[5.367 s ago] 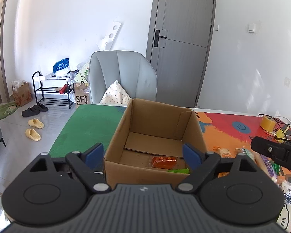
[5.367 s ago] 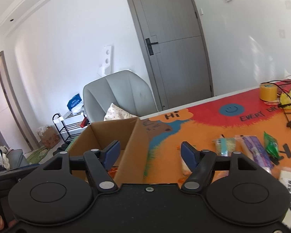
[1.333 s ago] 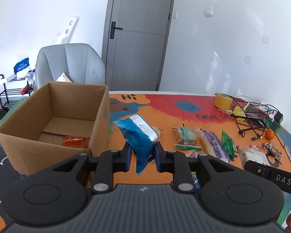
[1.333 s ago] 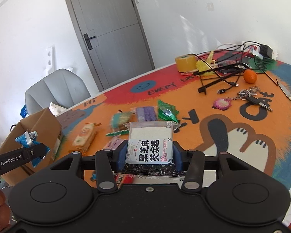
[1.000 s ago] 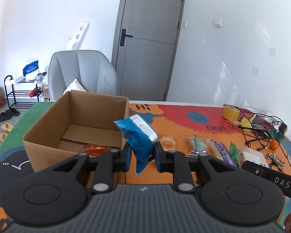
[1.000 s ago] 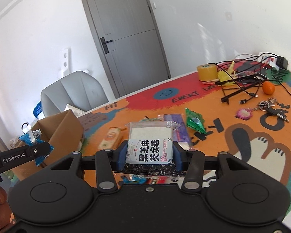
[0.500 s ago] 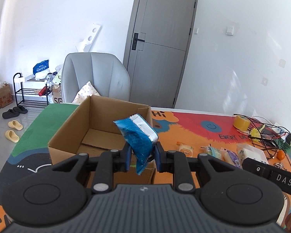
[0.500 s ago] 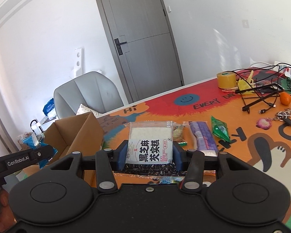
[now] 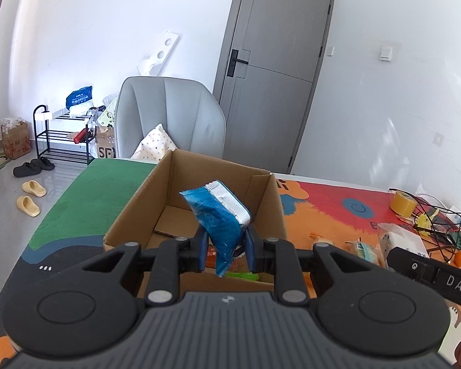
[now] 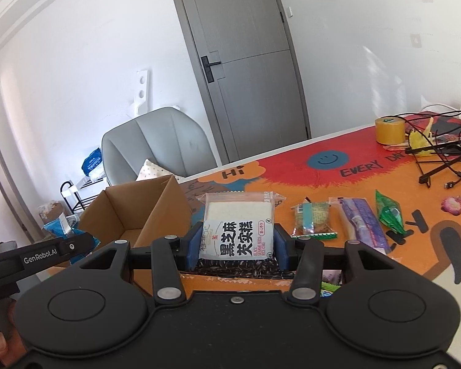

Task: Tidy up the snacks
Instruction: 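Carry the blue bag and sesame cake pack over the cardboard box, then open both grippers to release the snacks into the box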

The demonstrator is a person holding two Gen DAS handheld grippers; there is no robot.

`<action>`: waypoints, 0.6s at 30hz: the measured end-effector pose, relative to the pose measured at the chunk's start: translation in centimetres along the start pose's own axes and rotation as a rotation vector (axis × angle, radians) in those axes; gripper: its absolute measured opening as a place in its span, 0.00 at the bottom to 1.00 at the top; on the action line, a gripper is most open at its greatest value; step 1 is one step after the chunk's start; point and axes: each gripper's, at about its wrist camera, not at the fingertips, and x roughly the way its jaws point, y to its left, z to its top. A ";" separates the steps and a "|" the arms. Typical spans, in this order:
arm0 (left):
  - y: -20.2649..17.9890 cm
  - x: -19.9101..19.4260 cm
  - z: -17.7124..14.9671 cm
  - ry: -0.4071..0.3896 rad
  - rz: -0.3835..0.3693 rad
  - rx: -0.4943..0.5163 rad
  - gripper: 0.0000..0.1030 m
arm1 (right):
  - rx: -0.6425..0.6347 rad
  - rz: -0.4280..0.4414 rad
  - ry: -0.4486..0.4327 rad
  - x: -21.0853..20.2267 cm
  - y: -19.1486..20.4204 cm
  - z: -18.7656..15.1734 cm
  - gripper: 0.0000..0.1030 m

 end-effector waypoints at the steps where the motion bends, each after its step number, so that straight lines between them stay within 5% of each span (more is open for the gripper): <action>1: 0.2 0.2 0.0 0.003 0.002 -0.003 0.22 | 0.000 0.003 0.002 0.3 0.2 0.0 0.46; 18: 3.6 1.4 1.3 0.014 0.052 -0.079 0.31 | -0.027 0.070 0.015 3.4 4.1 1.1 0.46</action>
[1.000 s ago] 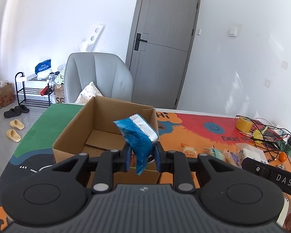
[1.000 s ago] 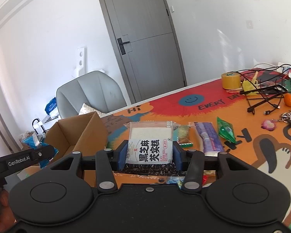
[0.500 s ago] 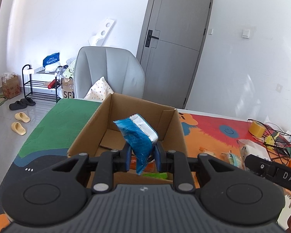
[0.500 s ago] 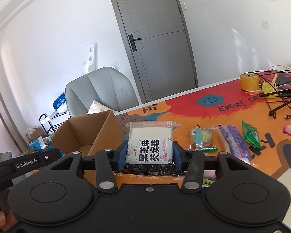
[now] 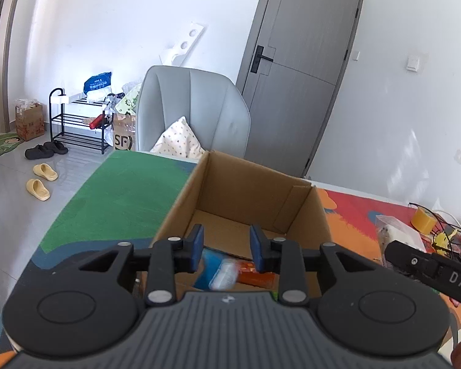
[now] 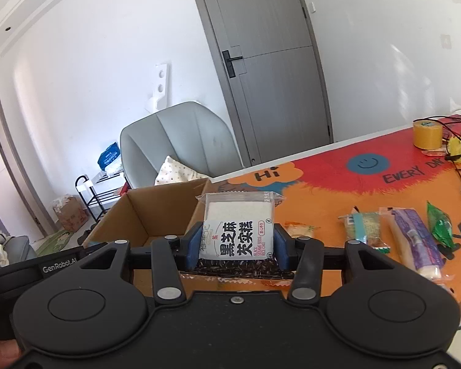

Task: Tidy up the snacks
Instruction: 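Open both grippers to release the snacks into the box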

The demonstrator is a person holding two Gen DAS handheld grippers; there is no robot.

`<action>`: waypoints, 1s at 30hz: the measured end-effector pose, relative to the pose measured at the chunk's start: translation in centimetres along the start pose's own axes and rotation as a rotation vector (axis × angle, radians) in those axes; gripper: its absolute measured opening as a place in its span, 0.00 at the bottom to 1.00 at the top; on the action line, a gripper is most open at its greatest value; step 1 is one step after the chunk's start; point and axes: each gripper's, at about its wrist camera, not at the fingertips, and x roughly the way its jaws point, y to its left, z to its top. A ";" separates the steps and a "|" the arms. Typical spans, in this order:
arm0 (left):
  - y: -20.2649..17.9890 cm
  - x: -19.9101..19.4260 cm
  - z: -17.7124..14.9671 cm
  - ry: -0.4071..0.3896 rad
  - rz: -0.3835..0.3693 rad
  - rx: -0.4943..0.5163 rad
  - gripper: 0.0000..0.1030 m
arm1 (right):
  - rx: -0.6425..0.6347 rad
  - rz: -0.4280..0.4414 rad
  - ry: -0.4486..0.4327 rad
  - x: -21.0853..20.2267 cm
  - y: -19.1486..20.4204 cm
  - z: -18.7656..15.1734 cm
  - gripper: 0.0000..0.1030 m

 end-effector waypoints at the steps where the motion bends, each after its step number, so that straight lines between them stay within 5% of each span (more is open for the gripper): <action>1: 0.3 -0.2 0.2 -0.006 0.006 -0.003 0.32 | -0.001 0.004 0.001 0.2 0.2 0.0 0.46; 17: 4.8 -2.1 1.8 -0.040 0.106 -0.053 0.55 | -0.045 0.135 0.034 2.3 5.7 0.8 0.46; 19: 5.1 -2.2 1.8 -0.042 0.116 -0.057 0.62 | -0.031 0.182 0.027 2.2 5.9 0.8 0.50; 20: 5.3 -2.2 1.8 -0.042 0.122 -0.061 0.65 | -0.027 0.192 0.020 2.0 6.0 0.9 0.59; 22: 5.4 -2.3 1.7 -0.049 0.133 -0.066 0.74 | -0.031 0.182 -0.003 1.6 6.0 1.0 0.73; 30: 3.8 -2.3 1.1 -0.054 0.141 -0.027 0.84 | 0.006 0.089 0.031 0.8 3.2 0.4 0.74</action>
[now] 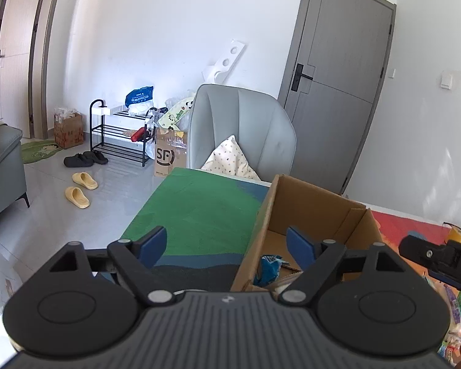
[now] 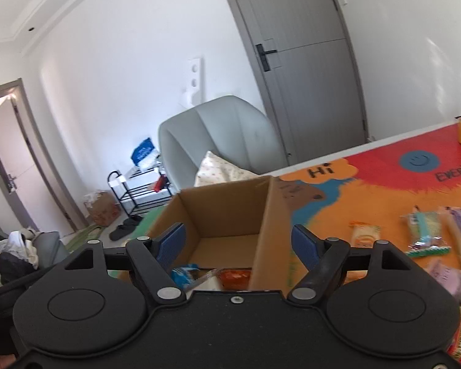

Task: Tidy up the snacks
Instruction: 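Open both grippers to release the snacks into the box, then grasp the blue-green wrapped candy with the left gripper while the right reaches the red bar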

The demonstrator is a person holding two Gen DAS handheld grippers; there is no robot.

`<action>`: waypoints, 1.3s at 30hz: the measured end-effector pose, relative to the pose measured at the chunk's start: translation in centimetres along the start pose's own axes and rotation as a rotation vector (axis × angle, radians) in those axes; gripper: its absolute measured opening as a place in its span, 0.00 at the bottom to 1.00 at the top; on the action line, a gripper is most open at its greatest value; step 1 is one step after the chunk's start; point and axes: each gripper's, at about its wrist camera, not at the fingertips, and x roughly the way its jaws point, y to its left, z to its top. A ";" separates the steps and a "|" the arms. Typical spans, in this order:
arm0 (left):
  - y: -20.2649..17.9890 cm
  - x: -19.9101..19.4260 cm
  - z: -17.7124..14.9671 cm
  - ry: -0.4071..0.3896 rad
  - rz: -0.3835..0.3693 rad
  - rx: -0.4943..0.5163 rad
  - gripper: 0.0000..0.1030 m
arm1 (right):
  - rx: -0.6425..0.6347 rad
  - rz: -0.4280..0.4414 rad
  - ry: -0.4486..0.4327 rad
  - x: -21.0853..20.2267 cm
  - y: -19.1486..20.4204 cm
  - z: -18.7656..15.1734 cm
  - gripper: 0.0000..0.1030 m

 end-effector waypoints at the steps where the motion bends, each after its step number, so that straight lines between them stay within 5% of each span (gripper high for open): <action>1: -0.2 0.0 -0.1 0.001 -0.006 0.002 0.85 | 0.001 -0.010 0.004 -0.2 -0.3 -0.1 0.74; 15: -4.1 -0.4 -1.7 0.004 -0.049 0.068 0.91 | 0.014 -0.097 -0.011 -2.3 -4.4 -1.1 0.98; 27: -8.8 -1.4 -3.5 0.051 -0.154 0.122 0.91 | 0.092 -0.125 -0.054 -6.2 -9.6 -1.7 1.00; 39: -13.4 -3.5 -5.7 0.045 -0.233 0.174 0.91 | 0.133 -0.261 -0.060 -10.6 -14.9 -2.6 1.00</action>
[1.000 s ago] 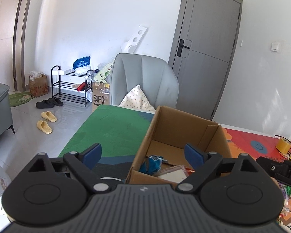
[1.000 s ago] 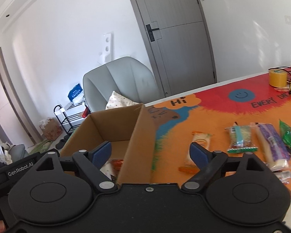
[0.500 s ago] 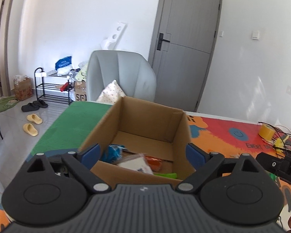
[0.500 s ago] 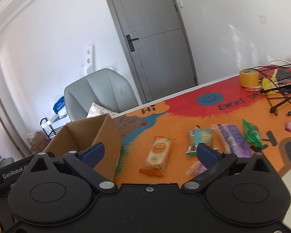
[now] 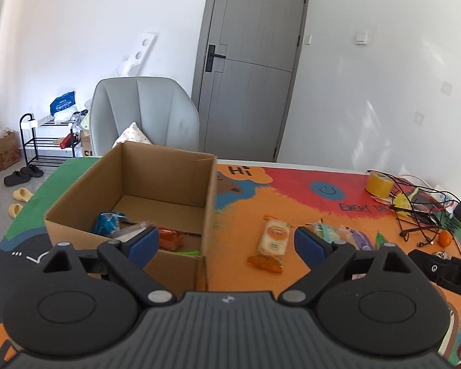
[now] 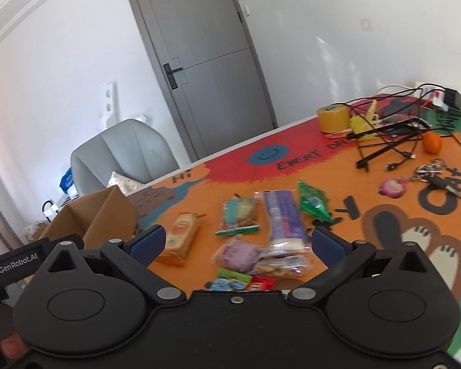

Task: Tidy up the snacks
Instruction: 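Grasp the blue-green wrapped candy with the left gripper while the right reaches the red bar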

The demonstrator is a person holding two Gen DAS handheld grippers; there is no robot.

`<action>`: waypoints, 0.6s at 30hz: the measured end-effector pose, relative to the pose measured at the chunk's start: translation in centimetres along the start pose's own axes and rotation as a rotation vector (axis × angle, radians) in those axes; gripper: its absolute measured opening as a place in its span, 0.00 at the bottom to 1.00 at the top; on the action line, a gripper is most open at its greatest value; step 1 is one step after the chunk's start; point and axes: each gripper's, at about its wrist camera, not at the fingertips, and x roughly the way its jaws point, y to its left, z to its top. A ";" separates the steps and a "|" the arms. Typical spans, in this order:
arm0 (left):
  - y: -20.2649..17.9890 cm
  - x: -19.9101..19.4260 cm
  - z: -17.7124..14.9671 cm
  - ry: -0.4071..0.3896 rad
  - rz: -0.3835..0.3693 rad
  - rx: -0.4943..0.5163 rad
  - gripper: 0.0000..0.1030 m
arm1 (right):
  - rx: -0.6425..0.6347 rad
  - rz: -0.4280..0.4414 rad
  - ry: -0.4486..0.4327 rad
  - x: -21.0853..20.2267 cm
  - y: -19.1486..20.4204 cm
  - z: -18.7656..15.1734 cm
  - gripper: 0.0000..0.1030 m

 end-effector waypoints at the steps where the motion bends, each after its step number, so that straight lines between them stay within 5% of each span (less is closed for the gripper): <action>1: -0.4 0.0 -0.1 0.001 -0.006 0.003 0.91 | 0.004 -0.006 -0.001 -0.1 -0.4 0.0 1.00; 15: -4.6 1.5 -2.5 0.049 -0.095 0.083 0.88 | 0.069 -0.050 0.054 0.7 -4.4 -1.6 0.97; 18: -5.2 2.3 -3.3 0.064 -0.107 0.098 0.83 | 0.071 -0.050 0.080 1.3 -4.6 -2.3 0.89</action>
